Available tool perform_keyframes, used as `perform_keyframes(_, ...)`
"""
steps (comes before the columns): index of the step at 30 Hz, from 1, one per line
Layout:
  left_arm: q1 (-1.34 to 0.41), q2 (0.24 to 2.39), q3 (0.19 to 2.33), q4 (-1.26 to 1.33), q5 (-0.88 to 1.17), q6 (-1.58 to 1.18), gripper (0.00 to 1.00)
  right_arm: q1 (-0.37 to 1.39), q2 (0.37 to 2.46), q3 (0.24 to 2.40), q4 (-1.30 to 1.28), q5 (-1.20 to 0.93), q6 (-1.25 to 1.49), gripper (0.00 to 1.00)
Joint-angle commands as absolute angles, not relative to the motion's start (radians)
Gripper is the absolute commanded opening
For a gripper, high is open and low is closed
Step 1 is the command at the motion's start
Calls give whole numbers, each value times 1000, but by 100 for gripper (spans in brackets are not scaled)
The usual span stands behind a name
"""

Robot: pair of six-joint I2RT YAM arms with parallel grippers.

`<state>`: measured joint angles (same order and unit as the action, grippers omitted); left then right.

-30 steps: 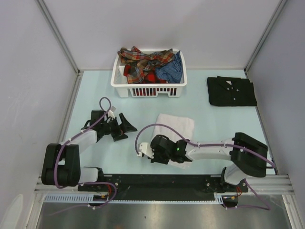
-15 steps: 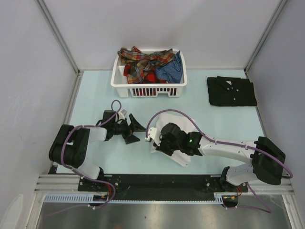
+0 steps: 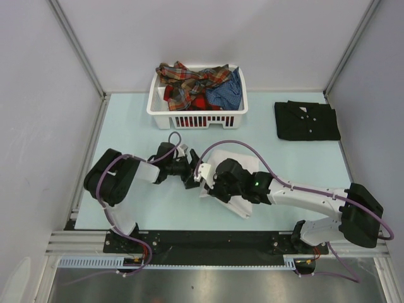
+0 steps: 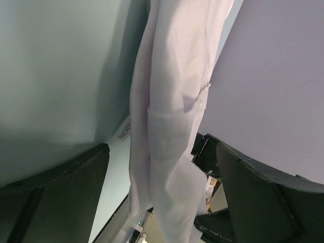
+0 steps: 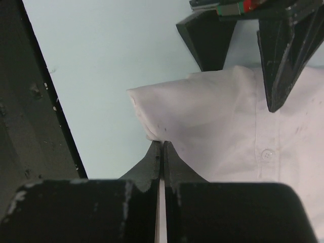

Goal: Fold and stack the long sleeve shirts
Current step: Fold the shirt

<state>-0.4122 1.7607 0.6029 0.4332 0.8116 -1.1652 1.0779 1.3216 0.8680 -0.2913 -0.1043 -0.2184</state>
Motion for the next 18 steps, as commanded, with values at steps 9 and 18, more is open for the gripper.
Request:
perform_keyframes(9,-397,1712,753,165,787,-1008,0,1089,1325,888,-257,-176,-195,27)
perform_keyframes(18,-275,1542,1055,-662,550,-324,0,870,1285,931,-461,-239,-112,100)
